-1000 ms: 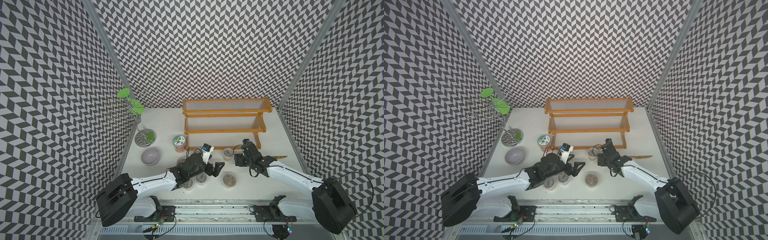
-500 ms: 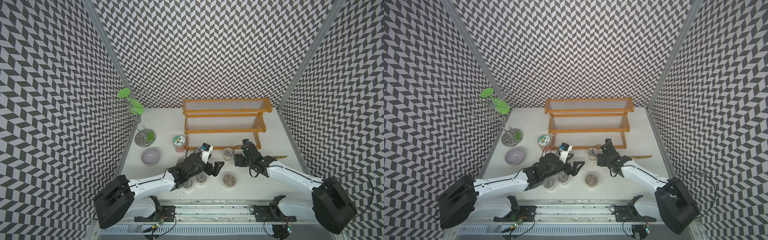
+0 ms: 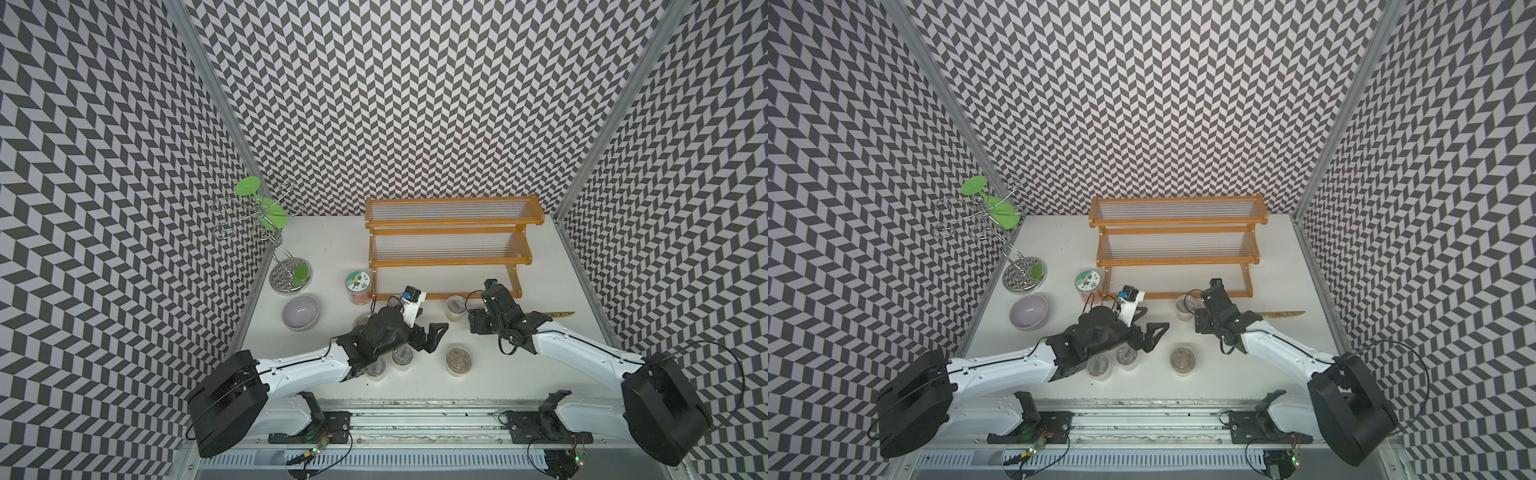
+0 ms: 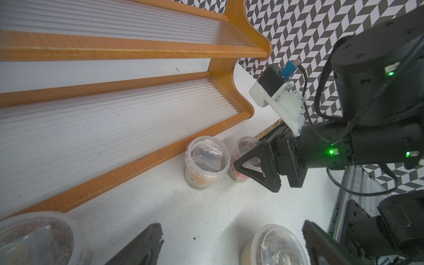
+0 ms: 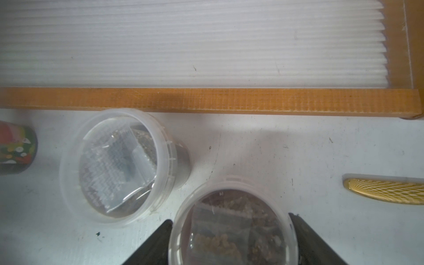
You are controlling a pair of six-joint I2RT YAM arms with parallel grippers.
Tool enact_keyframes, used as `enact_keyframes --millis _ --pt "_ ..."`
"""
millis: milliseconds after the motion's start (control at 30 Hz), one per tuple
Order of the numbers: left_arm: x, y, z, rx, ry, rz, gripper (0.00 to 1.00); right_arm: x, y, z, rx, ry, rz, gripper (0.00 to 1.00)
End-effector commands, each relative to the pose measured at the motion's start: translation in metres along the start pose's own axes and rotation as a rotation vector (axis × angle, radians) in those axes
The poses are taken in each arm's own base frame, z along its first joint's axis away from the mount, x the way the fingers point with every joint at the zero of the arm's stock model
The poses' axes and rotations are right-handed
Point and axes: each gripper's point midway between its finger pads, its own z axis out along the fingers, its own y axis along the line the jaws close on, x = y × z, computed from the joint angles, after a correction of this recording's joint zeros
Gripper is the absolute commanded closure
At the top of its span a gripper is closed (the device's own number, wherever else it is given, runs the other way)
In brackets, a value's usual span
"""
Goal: Place the seed container on the shelf
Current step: Pick up the seed jar at the center of the board.
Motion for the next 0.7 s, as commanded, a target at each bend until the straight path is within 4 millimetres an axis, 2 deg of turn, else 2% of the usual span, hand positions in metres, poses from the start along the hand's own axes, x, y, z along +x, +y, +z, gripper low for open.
enact_keyframes --millis 0,200,333,567,667 --pt "-0.012 -0.008 0.002 0.02 -0.022 0.035 0.0 -0.01 0.002 -0.005 0.002 -0.043 0.001 0.24" --pt "-0.008 -0.028 0.01 0.134 -0.002 0.079 0.01 -0.015 -0.001 -0.013 0.013 -0.06 0.015 0.25" --pt "0.002 -0.037 0.023 0.173 0.049 0.134 0.01 -0.019 0.001 -0.019 -0.007 -0.076 0.023 0.25" --pt "0.022 -0.033 0.046 0.108 0.177 0.223 0.01 -0.016 0.004 -0.022 -0.025 -0.062 0.031 0.24" --pt "0.027 -0.026 0.048 0.068 0.188 0.232 0.01 -0.017 0.005 -0.025 -0.037 -0.067 0.037 0.24"
